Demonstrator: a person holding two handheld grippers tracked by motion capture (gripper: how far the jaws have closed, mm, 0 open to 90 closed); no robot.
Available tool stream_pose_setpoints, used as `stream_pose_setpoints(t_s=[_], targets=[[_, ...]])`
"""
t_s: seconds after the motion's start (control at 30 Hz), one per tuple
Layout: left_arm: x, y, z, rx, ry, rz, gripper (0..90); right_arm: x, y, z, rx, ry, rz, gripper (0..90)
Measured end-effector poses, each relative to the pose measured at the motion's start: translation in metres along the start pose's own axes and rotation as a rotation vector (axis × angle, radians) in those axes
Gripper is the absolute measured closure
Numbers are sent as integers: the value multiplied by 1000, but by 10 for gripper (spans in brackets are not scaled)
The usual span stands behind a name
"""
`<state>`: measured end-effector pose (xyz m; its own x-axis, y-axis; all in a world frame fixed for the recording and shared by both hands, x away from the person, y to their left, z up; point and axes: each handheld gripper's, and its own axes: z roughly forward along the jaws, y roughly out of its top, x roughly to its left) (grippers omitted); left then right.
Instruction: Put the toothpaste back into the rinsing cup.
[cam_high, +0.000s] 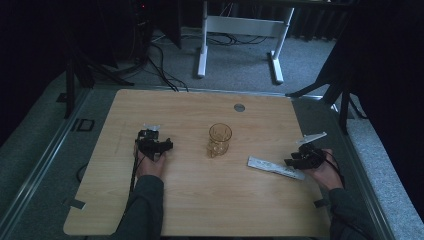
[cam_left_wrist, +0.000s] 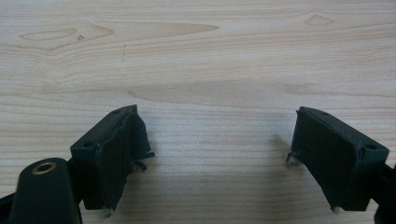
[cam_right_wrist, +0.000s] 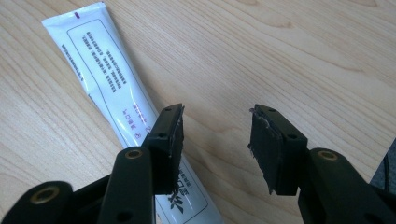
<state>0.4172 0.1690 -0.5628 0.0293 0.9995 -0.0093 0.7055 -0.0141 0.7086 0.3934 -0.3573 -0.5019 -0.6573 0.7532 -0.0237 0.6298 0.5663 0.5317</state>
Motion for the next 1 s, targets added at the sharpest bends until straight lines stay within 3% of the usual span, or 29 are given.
stream_pose_setpoints(t_s=[0.5,1.0], targets=[[0,0,0,2,-15,16,150,0,4,-9,28,-36,-67,570],[0,0,0,2,-19,21,150,8,11,-9,89,-30,-146,574]])
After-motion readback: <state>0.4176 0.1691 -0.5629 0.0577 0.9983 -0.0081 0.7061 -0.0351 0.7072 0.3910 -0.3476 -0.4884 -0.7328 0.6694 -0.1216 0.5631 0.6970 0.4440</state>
